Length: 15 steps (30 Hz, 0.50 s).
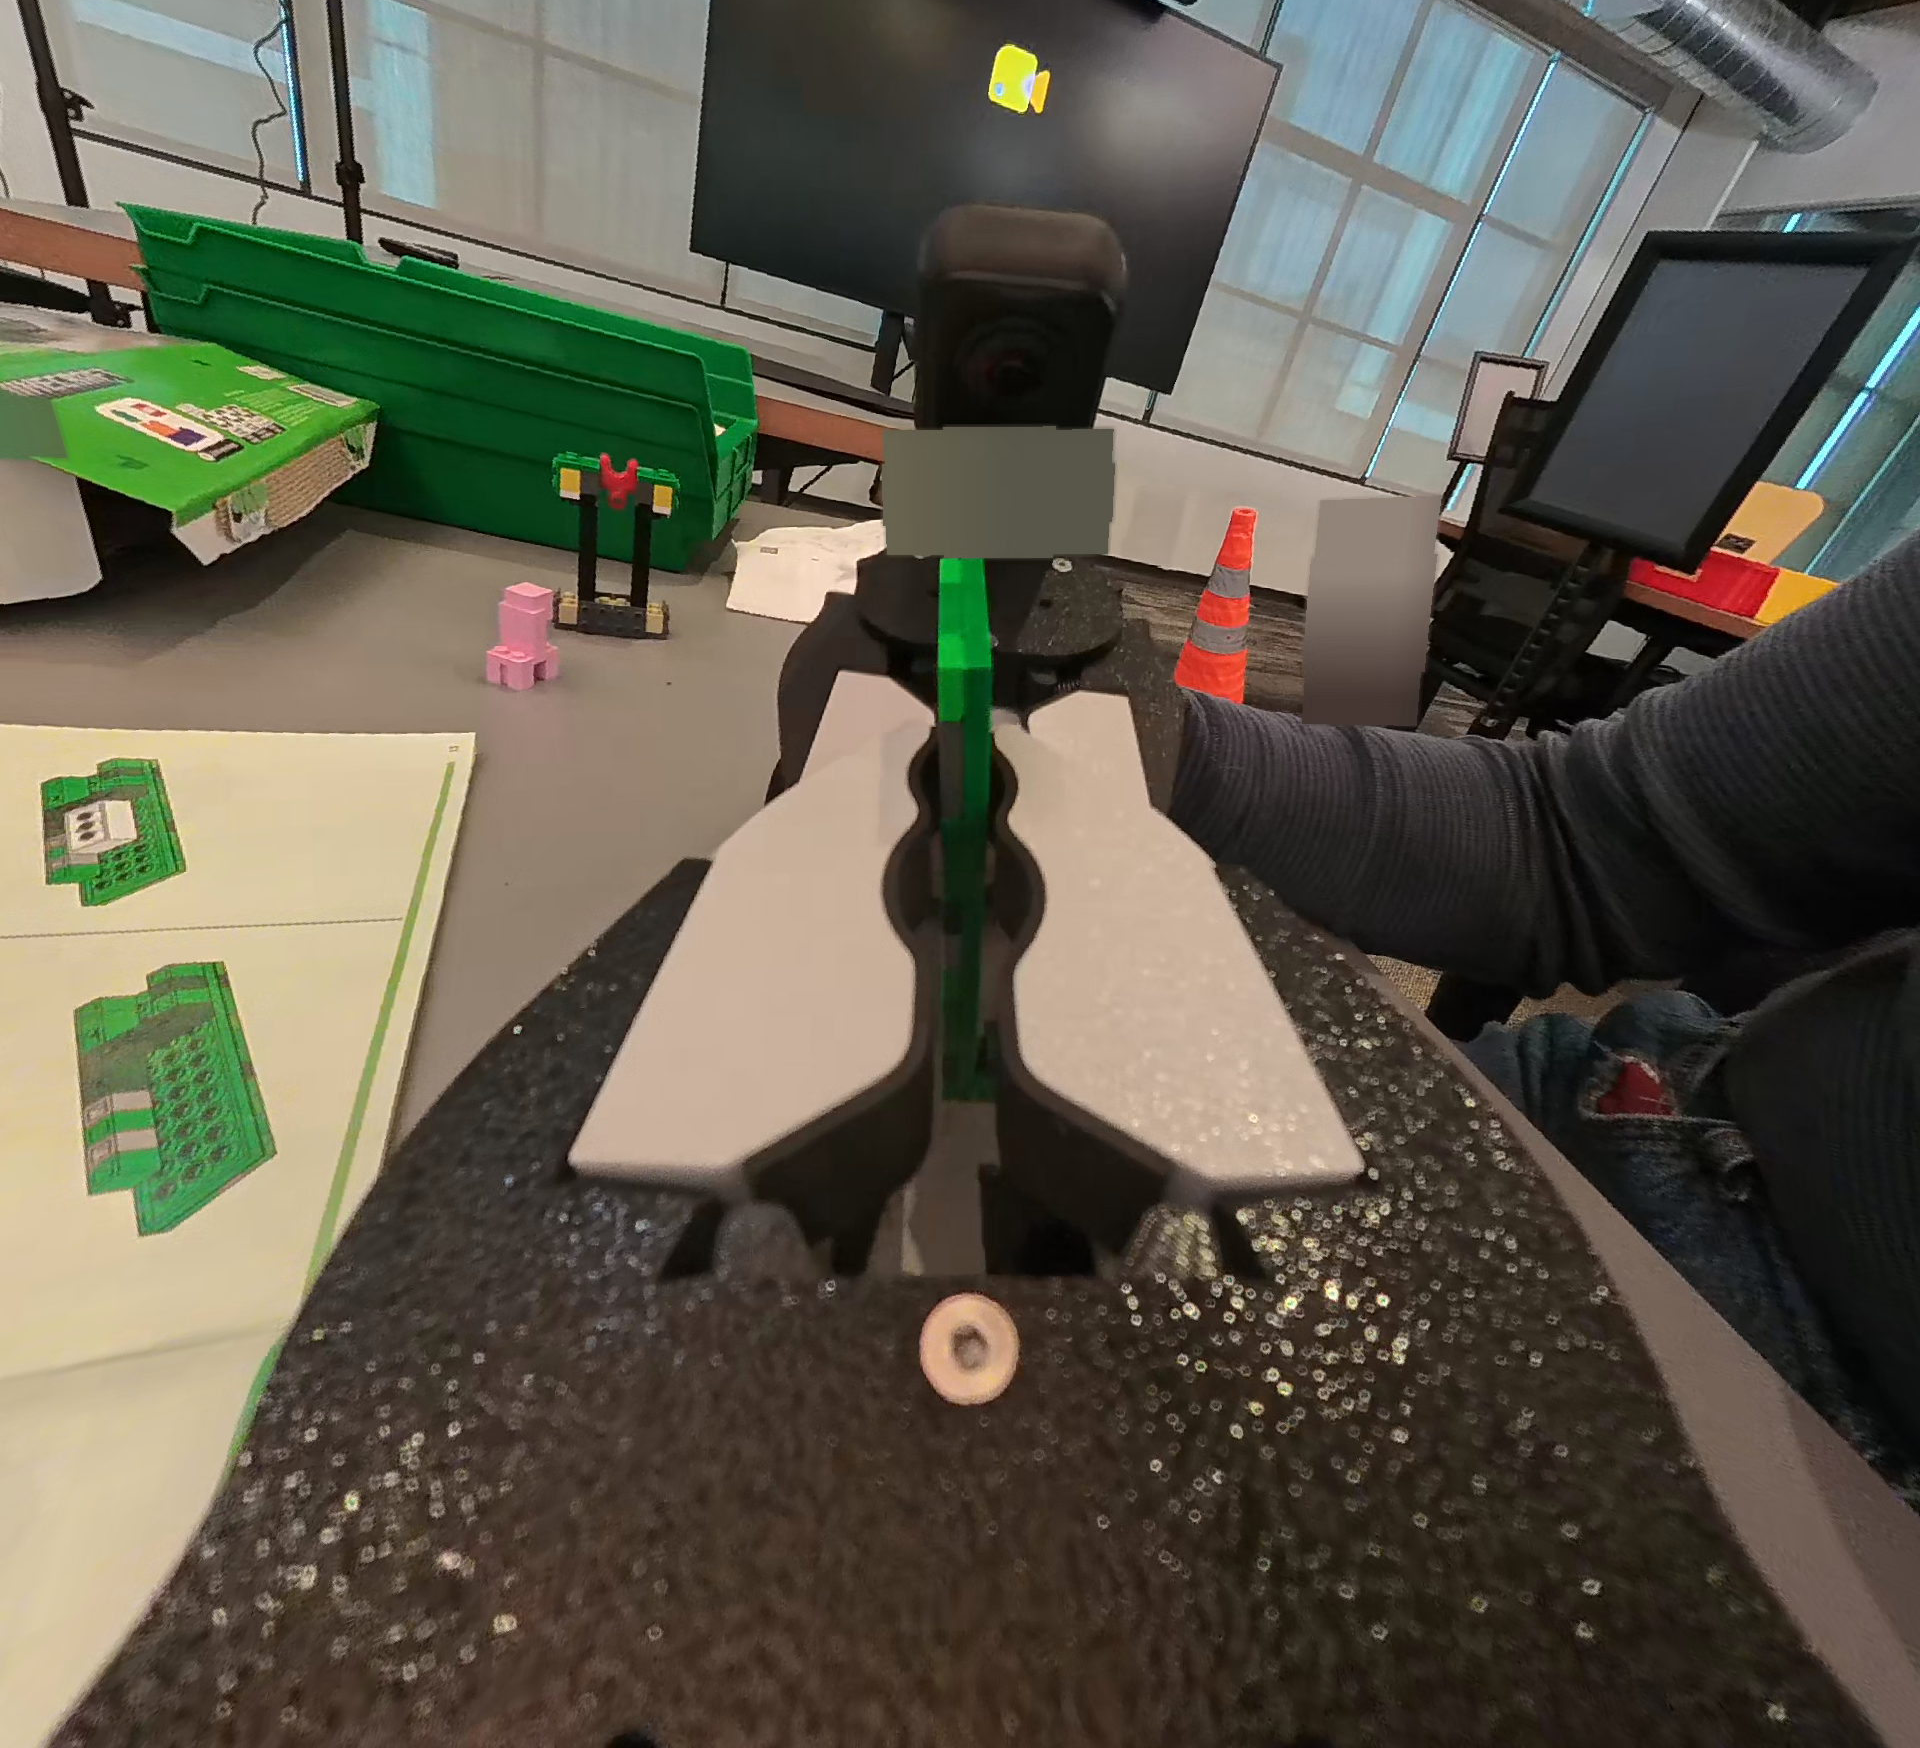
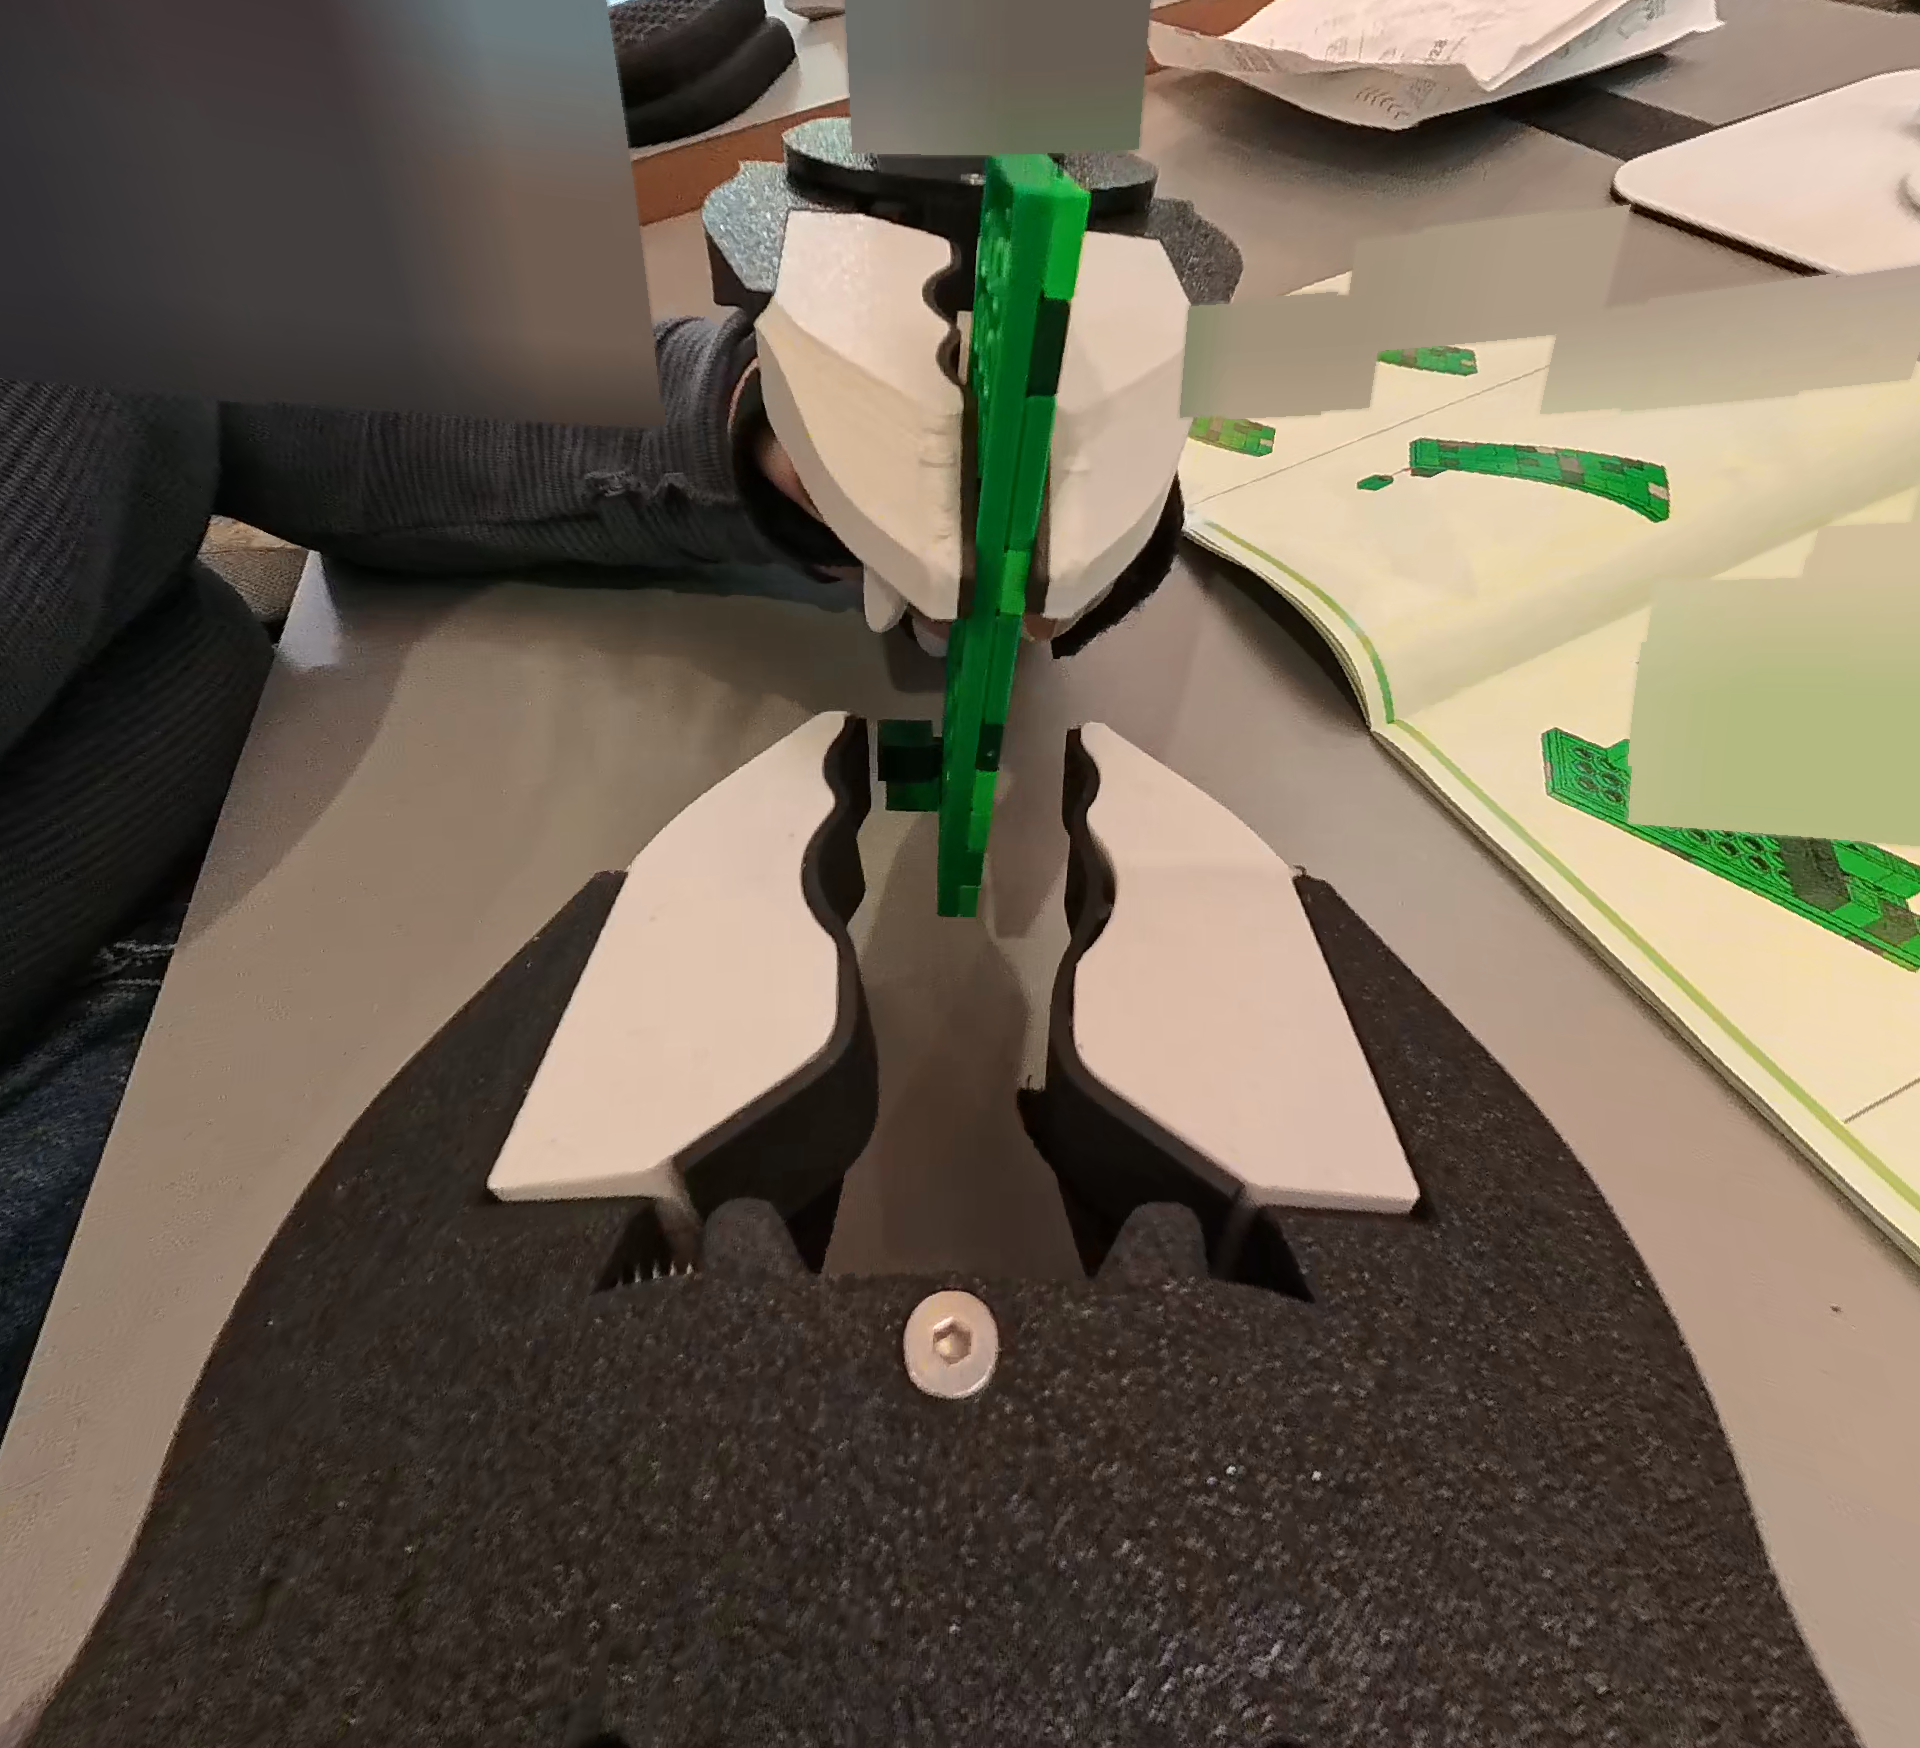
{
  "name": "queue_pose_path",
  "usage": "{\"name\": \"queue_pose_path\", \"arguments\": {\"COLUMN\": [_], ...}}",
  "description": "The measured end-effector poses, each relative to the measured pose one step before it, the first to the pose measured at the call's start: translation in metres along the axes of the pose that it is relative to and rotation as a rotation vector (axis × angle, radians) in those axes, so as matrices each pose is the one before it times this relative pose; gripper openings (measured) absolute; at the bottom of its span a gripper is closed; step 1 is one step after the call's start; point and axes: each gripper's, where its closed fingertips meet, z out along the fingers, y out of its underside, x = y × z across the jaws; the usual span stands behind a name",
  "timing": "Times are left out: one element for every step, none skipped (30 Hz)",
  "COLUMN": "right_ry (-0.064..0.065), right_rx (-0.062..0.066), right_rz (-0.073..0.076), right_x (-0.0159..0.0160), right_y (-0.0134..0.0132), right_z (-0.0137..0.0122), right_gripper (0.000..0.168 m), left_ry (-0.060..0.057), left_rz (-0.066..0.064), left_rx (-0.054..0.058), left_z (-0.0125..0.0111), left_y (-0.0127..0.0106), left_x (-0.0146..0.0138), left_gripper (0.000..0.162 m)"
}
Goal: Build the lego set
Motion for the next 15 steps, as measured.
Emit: {"name": "queue_pose_path", "arguments": {"right_ry": [-0.0007,-0.0009,0.0004,-0.0006,-0.0008,-0.0005,-0.002,-0.0018,-0.0021,0.0024,0.0033,0.0031,0.0044,0.0036,0.0026], "right_rx": [-0.0046,-0.0027,-0.0007,0.0011,0.0012,0.0004,-0.0013,-0.0024,-0.002,-0.0017,-0.0004,0.0018,0.0028,0.0023,0.0007], "right_rz": [0.0013,0.0011,0.0013,0.0003,-0.0005,-0.0024,-0.0034,-0.0032,-0.0028,-0.0017,-0.001,-0.0001,-0.0003,-0.0019,-0.0018], "right_x": [0.00003,-0.00003,0.00018,-0.00005,-0.00021,-0.00033,-0.00064,-0.00067,-0.00076,-0.00025,-0.00012,-0.00009,0.00015,-0.00007,-0.0001], "right_y": [0.0006,0.00028,0.00013,-0.00017,-0.00008,-0.00003,0.00018,0.00035,0.00019,0.00015,0.00004,-0.00009,-0.00026,-0.00028,0.00002], "right_z": [0.00042,0.00022,0.00003,-0.00016,-0.00003,-0.0001,0.00016,0.00032,0.00032,0.00034,0.00023,-0.00002,-0.00019,-0.00018,-0.00003], "right_gripper": [0.035,0.035,0.033,0.031,0.029,0.028,0.026,0.023,0.021,0.019,0.019,0.019,0.019,0.019,0.019], "left_ry": [0.0003,0.0005,0.0008,-0.0007,-0.0023,-0.002,-0.0015,-0.0021,-0.0021,-0.0006,0.0,-0.0001,0.001,0.0024,0.0022], "left_rz": [-0.0007,-0.001,-0.0011,-0.0002,0.0007,0.0003,-0.0001,0.0001,0.0004,0.0006,0.0007,0.0002,-0.0009,-0.0015,-0.0004], "left_rx": [0.0011,0.0014,0.0012,0.0006,0.0005,0.0008,0.0006,-0.0005,-0.001,-0.0012,-0.0005,0.0015,0.0024,0.0014,0.0002], "left_z": [-0.00013,0.00004,-0.00004,-0.00002,-0.00004,-0.00002,-0.00002,-0.00004,0.00012,0.00005,0.0001,0.00011,0.00002,0.00016,0.00015], "left_y": [-0.00018,-0.00021,-0.00021,-0.0001,-0.00006,-0.00009,-0.0001,0.00016,0.00027,0.00011,0.00011,-0.00026,-0.00023,-0.00009,-0.00001], "left_x": [0.00001,0.00007,0.00004,-0.00015,-0.00029,-0.00022,-0.00026,-0.0003,-0.00024,0.00005,0.0001,0.00014,0.00017,0.00033,0.00033], "left_gripper": [0.006,0.006,0.006,0.006,0.006,0.006,0.006,0.006,0.006,0.006,0.006,0.006,0.006,0.006,0.006]}}
